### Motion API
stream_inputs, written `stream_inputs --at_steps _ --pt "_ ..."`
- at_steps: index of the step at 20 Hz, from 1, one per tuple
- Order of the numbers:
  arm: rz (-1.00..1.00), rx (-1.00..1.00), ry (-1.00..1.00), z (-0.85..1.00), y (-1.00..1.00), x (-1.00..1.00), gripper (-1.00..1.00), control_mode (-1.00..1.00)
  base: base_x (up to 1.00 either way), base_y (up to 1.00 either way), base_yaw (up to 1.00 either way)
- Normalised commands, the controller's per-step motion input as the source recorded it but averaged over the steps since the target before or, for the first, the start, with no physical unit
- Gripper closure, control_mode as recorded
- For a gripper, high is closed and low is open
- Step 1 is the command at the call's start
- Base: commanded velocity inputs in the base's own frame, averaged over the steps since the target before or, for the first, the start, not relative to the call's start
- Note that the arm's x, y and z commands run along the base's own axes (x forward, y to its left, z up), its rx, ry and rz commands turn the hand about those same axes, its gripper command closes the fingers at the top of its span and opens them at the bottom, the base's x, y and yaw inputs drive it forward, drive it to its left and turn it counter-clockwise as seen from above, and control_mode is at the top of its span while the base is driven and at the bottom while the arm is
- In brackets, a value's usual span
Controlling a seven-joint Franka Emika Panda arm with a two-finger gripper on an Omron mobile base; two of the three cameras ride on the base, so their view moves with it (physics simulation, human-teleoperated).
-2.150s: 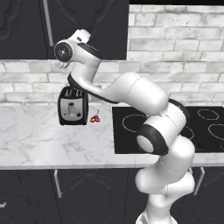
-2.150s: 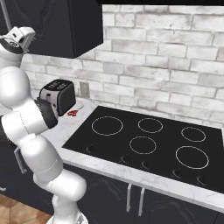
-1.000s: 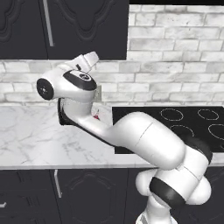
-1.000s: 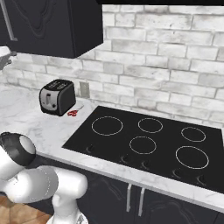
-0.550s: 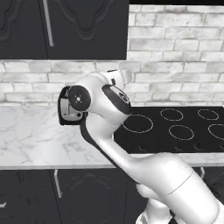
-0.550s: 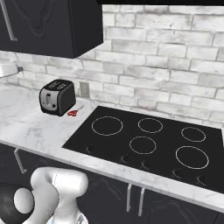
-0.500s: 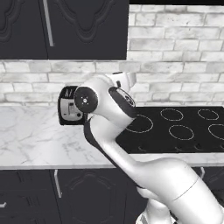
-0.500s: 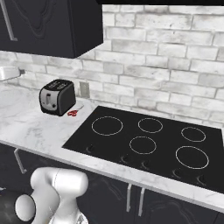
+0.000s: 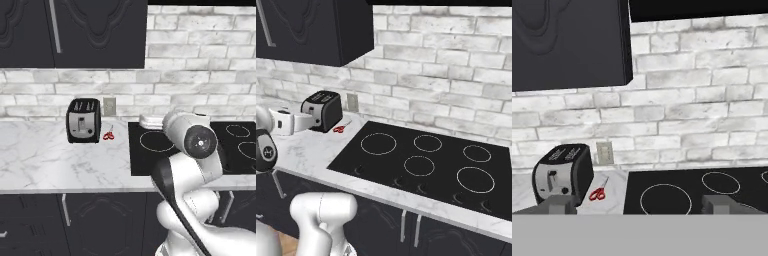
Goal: Close all open cabinet doors.
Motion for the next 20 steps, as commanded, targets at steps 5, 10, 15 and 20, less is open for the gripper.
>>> stream_inputs --at_steps 5,10,15,20 --pt "0.21 0.27 0.01 -0.40 -0.69 -0.40 -1.00 -1.00 0.00 0.00 0.00" --pt "0.04 0.03 0.03 -0.16 -0.09 -0.04 -1.00 -1.00 0.00 0.00 0.00" --pt "0.00 0.00 0.00 -0.06 0.02 -0.10 -1.00 -1.00 0.00 0.00 0.00" --pt "0.00 0.00 0.00 -0.38 -0.08 -0.29 -1.00 -1.00 0.00 0.00 0.00"
